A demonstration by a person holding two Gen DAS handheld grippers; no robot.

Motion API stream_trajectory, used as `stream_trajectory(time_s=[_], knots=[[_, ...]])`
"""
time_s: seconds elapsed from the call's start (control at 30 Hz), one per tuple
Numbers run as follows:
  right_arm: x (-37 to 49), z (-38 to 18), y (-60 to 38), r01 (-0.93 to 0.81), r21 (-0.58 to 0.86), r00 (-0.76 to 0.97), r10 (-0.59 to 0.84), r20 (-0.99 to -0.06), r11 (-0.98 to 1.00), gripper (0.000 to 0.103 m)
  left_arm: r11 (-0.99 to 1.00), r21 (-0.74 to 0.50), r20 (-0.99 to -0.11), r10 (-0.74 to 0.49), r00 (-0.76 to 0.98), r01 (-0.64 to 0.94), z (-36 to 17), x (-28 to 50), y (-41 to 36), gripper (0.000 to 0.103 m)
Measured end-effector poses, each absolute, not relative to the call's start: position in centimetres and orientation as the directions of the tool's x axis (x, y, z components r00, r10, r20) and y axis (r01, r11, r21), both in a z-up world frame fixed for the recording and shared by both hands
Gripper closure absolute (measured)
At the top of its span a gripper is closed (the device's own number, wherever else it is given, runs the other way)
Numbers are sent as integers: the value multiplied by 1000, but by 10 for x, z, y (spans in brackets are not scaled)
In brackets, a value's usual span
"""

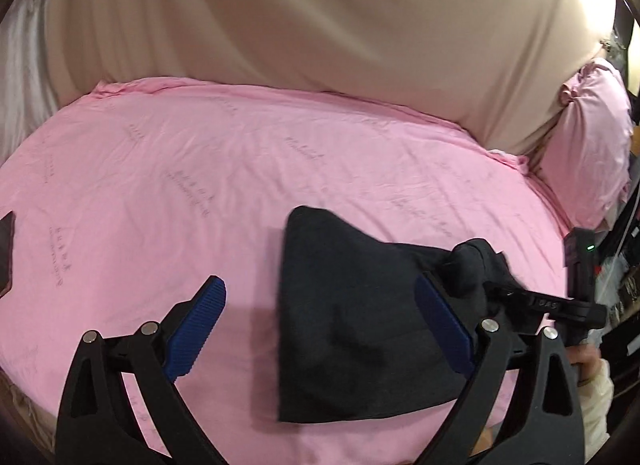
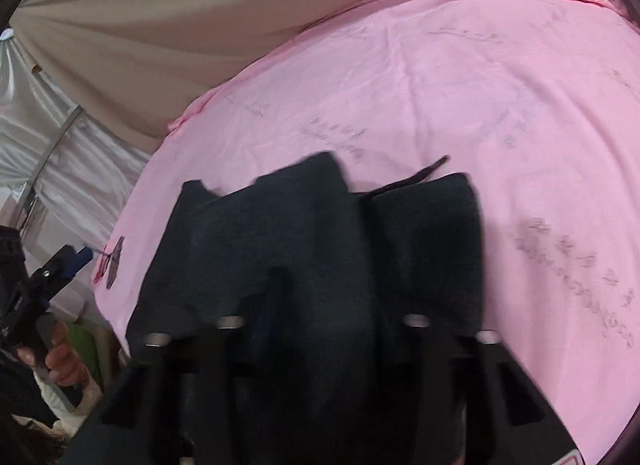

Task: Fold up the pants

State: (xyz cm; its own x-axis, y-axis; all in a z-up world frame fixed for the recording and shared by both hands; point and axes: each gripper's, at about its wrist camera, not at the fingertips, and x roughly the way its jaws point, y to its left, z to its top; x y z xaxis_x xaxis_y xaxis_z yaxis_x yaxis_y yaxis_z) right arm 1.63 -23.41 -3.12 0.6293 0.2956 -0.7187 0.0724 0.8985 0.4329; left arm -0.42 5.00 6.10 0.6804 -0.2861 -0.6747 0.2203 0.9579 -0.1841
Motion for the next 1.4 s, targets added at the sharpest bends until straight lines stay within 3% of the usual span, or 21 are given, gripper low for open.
stream_trajectory(time_s=[0.17, 0.2, 0.3, 0.33, 0.4, 0.47, 0.53, 0.57, 0.67, 0.7, 0.8, 0.87, 0.9, 0.93, 1.03, 1.07, 1.1, 1.13, 1.17, 1.23, 1.4], knots=[[-43, 58, -228, 31, 413, 832, 206, -515, 910, 91, 956, -182, -669, -291, 684, 229, 59, -6, 55, 10], [-49, 58, -233, 83, 382, 842, 140, -521, 921, 85, 956, -179, -675, -291, 678, 231, 54, -3, 49, 10], [-38, -3, -256, 330, 207, 679, -79, -730, 921, 72, 966, -135, -725, -249, 642, 223, 27, 6, 36, 10], [-40, -21, -264, 358, 246, 652, -52, -757, 901, 72, 970, -113, -746, -225, 627, 214, 17, 10, 32, 10], [-58, -15, -271, 360, 377, 721, 2, -693, 853, 72, 978, -91, -769, -190, 611, 189, 4, 14, 29, 10], [-68, 10, -264, 376, 334, 760, -82, -644, 864, 72, 979, -93, -780, -185, 598, 181, -2, 15, 30, 10], [-62, 33, -248, 295, 332, 792, -35, -609, 896, 72, 980, -78, -792, -173, 585, 184, -8, 17, 28, 10], [-56, 36, -241, 241, 341, 802, 12, -598, 909, 72, 982, -59, -804, -154, 574, 181, -13, 19, 27, 12], [-21, 31, -216, 106, 373, 780, 156, -606, 922, 73, 986, -30, -834, -116, 539, 166, -31, 25, 28, 31], [-9, 25, -214, 97, 364, 762, 166, -625, 926, 75, 986, -50, -838, -128, 531, 157, -38, 27, 33, 31], [38, -22, -241, 226, 286, 671, 64, -739, 931, 103, 987, 5, -824, -86, 560, 159, -35, 24, 34, 31], [35, -32, -263, 235, 457, 701, 176, -691, 858, 103, 986, 45, -815, -56, 577, 158, -33, 25, 34, 30], [29, -29, -264, 248, 474, 705, 178, -686, 845, 103, 986, 43, -816, -57, 576, 158, -33, 25, 34, 30], [24, -19, -254, 250, 450, 717, 149, -681, 857, 93, 986, 48, -814, -54, 578, 160, -33, 24, 34, 30], [22, -8, -219, 181, 343, 728, 109, -677, 922, 83, 986, 74, -805, -31, 593, 151, -32, 24, 31, 30], [27, -14, -219, 189, 294, 707, 78, -703, 937, 84, 985, 84, -803, -23, 596, 152, -31, 23, 29, 30], [36, -28, -221, 228, 235, 667, 25, -745, 945, 101, 985, 85, -803, -23, 595, 152, -31, 24, 29, 30], [33, -32, -226, 252, 214, 659, -5, -752, 944, 101, 985, 87, -804, -20, 594, 150, -30, 24, 28, 30], [31, -29, -226, 254, 225, 667, -2, -745, 941, 100, 985, 88, -805, -18, 593, 149, -30, 24, 28, 30], [24, -13, -216, 261, 238, 685, -6, -729, 936, 87, 986, 84, -807, -18, 590, 145, -30, 22, 29, 30], [-15, 17, -191, 234, 173, 730, -56, -681, 957, 77, 988, 84, -807, -9, 590, 129, -26, 18, 26, 31]])
